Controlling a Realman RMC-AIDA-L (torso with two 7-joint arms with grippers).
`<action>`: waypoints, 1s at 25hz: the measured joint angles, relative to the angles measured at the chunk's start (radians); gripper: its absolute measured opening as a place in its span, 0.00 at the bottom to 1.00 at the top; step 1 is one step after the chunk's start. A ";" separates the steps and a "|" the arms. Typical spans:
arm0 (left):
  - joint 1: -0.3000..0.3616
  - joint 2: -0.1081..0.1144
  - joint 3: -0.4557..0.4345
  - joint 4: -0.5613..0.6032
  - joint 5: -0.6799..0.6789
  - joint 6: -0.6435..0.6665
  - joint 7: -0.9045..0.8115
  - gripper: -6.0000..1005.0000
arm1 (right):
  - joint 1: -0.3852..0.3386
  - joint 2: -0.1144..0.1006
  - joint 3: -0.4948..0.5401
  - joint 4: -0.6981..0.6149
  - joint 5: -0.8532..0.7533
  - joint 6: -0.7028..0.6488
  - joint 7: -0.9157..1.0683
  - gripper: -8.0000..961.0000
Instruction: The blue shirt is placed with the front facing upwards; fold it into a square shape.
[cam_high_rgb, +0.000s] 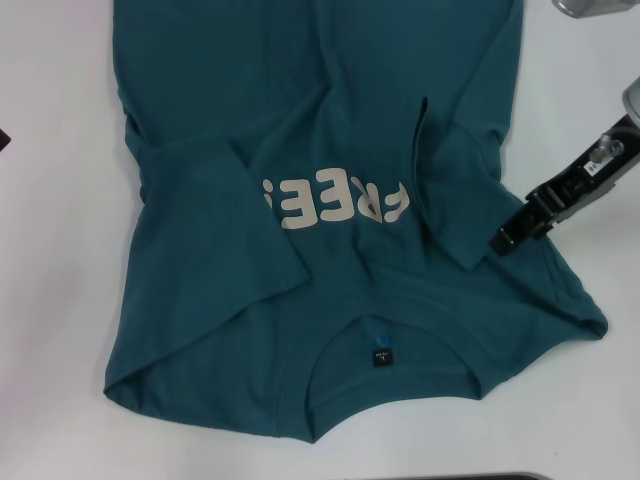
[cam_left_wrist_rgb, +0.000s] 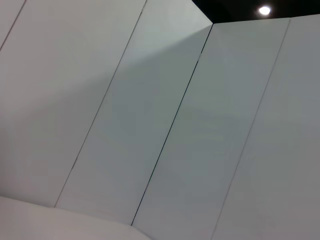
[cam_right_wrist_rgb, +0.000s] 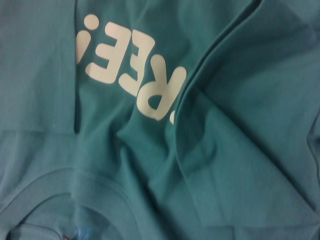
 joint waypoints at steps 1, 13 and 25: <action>0.001 -0.001 0.000 0.000 0.000 0.000 0.003 0.72 | -0.003 -0.002 0.003 0.001 -0.002 -0.006 0.005 0.71; -0.003 -0.003 -0.001 -0.004 0.000 -0.002 0.003 0.72 | -0.051 0.008 0.246 0.039 0.012 -0.042 0.164 0.71; -0.010 0.002 0.000 -0.009 -0.008 -0.012 0.026 0.72 | -0.160 0.020 0.334 0.063 0.067 0.032 0.179 0.71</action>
